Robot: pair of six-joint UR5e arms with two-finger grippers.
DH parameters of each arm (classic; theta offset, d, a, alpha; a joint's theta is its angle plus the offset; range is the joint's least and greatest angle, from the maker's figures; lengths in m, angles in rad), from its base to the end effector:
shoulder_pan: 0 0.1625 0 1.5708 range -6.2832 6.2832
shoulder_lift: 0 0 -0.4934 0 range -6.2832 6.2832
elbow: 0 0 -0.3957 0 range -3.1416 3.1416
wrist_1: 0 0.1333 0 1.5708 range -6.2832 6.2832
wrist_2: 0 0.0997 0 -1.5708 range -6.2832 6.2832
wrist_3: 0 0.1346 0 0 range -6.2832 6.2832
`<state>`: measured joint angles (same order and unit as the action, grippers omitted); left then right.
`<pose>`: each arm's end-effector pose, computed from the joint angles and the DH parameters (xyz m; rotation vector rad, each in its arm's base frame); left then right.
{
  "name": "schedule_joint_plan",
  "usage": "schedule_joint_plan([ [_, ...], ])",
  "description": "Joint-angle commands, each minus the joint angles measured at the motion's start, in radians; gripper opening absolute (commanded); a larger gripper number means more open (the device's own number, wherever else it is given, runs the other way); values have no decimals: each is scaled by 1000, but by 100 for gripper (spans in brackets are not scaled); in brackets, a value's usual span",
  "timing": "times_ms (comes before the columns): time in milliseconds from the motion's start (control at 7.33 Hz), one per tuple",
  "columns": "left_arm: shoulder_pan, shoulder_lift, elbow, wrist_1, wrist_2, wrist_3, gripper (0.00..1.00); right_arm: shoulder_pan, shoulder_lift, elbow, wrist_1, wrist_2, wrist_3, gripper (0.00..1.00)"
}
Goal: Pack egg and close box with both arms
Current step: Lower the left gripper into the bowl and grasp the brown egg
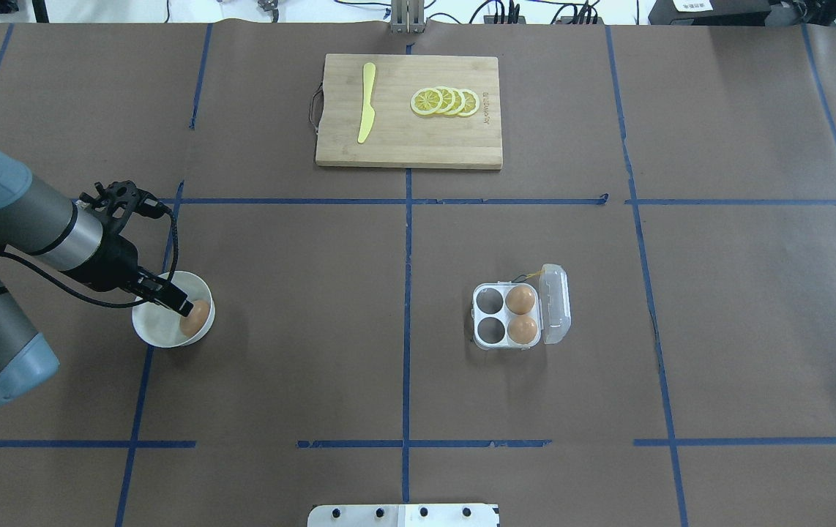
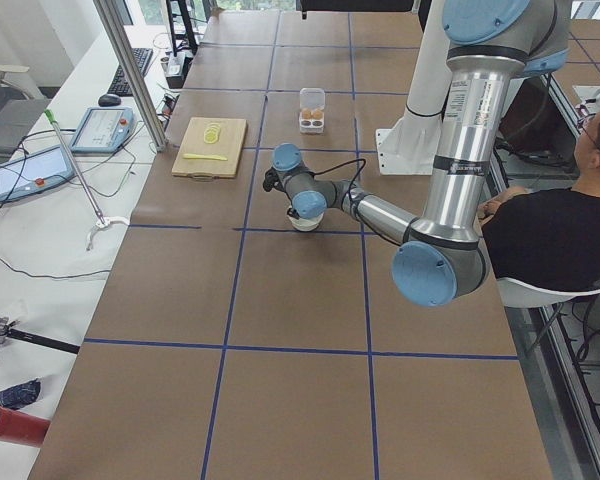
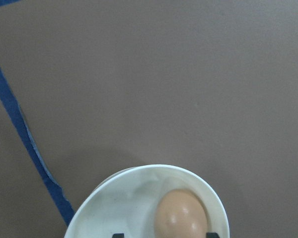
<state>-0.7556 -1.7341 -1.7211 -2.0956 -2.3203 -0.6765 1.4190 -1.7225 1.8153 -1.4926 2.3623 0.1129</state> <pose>0.4057 -0.4393 0.5190 0.1086 1.0634 0.4391 -0.0285 -0.4345 0.6898 0.0564 -0.8042 -0.1044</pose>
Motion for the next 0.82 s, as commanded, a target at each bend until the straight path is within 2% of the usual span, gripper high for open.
schedule_joint_plan([
  [0, 27, -18, 11, 0, 2, 0, 63, 0, -2, -1, -2, 0, -4, 100],
  [682, 42, -22, 26, 0, 9, 8, 60, 0, -2, -7, -3, 0, -4, 100],
])
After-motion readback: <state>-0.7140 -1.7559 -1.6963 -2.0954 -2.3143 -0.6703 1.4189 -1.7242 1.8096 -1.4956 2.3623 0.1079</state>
